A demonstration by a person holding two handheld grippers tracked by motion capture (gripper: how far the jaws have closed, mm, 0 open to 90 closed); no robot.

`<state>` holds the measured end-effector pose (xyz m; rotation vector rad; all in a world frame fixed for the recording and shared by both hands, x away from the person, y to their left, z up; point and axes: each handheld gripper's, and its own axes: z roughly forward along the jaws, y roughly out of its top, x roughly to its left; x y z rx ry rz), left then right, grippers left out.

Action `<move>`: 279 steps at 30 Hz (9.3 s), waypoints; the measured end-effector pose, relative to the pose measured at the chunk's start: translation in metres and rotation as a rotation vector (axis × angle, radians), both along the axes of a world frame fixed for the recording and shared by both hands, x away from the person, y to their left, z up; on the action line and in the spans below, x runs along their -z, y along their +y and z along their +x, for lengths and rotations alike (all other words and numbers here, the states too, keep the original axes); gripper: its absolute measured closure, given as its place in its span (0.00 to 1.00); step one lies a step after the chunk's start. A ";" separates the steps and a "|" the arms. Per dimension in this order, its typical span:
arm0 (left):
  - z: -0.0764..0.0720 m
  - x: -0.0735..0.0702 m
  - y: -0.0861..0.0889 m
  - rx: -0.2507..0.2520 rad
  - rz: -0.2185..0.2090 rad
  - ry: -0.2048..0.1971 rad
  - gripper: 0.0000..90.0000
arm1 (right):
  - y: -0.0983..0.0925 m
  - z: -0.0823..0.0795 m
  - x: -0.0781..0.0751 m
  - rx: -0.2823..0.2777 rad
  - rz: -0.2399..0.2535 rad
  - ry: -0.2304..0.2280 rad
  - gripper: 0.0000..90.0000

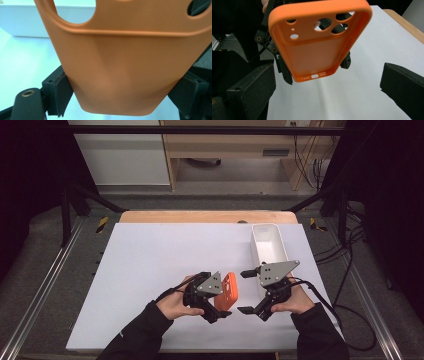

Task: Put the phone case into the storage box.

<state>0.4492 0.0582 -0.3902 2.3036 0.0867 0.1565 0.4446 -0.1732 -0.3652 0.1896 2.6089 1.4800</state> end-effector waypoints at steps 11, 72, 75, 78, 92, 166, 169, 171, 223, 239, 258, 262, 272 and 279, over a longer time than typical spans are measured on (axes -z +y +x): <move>-0.001 -0.003 -0.004 0.015 -0.002 -0.004 0.17 | 0.005 0.001 -0.002 -0.020 0.007 -0.004 0.01; -0.003 0.008 -0.015 0.053 -0.010 0.016 0.17 | 0.013 0.002 0.006 -0.124 0.038 0.016 0.18; -0.003 0.008 -0.014 0.050 -0.015 0.018 0.14 | 0.013 0.003 0.005 -0.117 0.042 0.016 0.18; -0.003 0.008 -0.012 0.040 -0.032 0.021 0.09 | 0.012 0.003 0.004 -0.111 0.042 0.019 0.18; 0.001 0.005 0.023 -0.074 -0.105 0.019 0.00 | 0.003 0.005 -0.004 -0.048 0.039 0.004 0.18; 0.010 0.047 0.207 -0.662 -0.307 -0.052 0.00 | -0.044 0.025 -0.054 0.478 0.154 -0.024 0.17; 0.010 0.047 0.209 -0.666 -0.308 -0.052 0.00 | -0.045 0.027 -0.058 0.504 0.151 -0.027 0.17; 0.010 0.047 0.210 -0.669 -0.308 -0.052 0.00 | -0.045 0.029 -0.061 0.526 0.148 -0.026 0.17; 0.011 0.051 0.211 -0.663 -0.293 -0.057 0.00 | -0.045 0.083 -0.084 0.888 0.092 -0.021 0.17; 0.012 0.051 0.212 -0.658 -0.299 -0.058 0.00 | -0.046 0.109 -0.087 0.994 0.073 -0.007 0.17; 0.014 0.054 0.209 -0.646 -0.281 -0.056 0.00 | -0.045 0.140 -0.075 1.082 0.030 0.025 0.17; 0.014 0.054 0.209 -0.645 -0.280 -0.054 0.00 | -0.043 0.146 -0.072 1.084 0.022 0.030 0.17; 0.014 0.055 0.208 -0.641 -0.275 -0.052 0.00 | -0.044 0.160 -0.065 1.147 0.003 0.041 0.17; 0.015 0.056 0.208 -0.640 -0.274 -0.051 0.00 | -0.043 0.167 -0.059 1.163 -0.002 0.052 0.17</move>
